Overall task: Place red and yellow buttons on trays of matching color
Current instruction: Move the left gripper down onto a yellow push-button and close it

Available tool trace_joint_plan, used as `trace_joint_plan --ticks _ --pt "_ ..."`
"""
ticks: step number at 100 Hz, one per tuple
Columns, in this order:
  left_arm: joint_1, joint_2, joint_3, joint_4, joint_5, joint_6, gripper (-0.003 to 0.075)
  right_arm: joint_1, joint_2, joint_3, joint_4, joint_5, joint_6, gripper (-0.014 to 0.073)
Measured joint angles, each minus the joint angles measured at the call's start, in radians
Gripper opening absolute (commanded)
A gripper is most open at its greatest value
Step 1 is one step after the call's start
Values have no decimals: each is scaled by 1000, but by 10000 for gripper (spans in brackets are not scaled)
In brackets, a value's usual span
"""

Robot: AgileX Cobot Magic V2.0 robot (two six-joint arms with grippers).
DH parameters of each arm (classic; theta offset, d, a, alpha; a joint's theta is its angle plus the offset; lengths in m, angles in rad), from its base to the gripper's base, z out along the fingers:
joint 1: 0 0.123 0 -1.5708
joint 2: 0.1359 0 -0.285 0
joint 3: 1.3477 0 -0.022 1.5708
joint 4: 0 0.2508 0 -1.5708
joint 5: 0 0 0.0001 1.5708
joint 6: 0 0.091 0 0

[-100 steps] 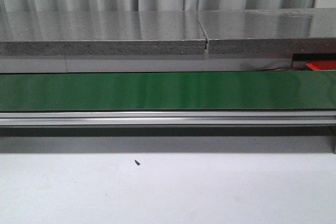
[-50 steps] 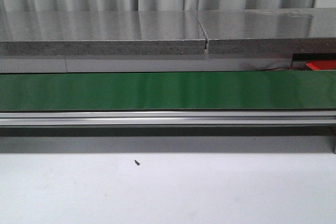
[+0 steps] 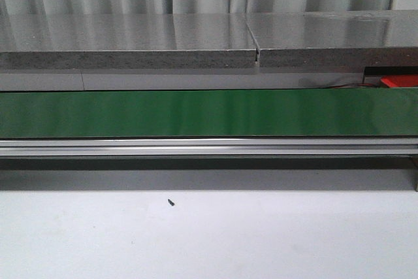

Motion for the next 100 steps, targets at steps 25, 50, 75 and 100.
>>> trace_joint_plan --ticks 25,50,75,100 --pt "0 207 -136 -28 10 0 -18 0 0 0 0 0 0 -67" --pt "0 416 -233 -42 46 0 270 0 0 0 0 0 0 -67" --pt "0 602 -338 -44 90 0 578 0 0 0 0 0 0 -67" --pt "49 762 -500 -57 250 -79 545 0 0 0 0 0 0 -67"
